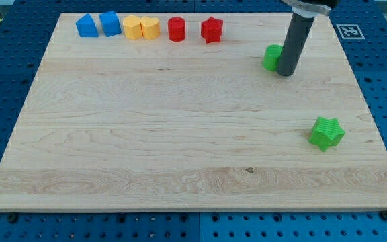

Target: Move the green circle towards top center

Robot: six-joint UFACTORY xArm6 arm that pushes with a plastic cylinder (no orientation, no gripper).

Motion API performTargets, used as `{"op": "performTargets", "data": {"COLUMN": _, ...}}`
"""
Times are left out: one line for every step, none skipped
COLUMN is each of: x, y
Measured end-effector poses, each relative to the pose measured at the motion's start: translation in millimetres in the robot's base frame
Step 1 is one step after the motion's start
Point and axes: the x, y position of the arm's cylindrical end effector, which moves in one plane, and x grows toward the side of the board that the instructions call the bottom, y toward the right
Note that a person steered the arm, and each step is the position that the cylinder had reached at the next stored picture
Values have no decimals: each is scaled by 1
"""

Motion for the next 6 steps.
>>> {"op": "performTargets", "data": {"x": -14, "y": -2}}
{"op": "performTargets", "data": {"x": -33, "y": -4}}
{"op": "performTargets", "data": {"x": -49, "y": -9}}
{"op": "performTargets", "data": {"x": -62, "y": -23}}
{"op": "performTargets", "data": {"x": -67, "y": -38}}
{"op": "performTargets", "data": {"x": -67, "y": -49}}
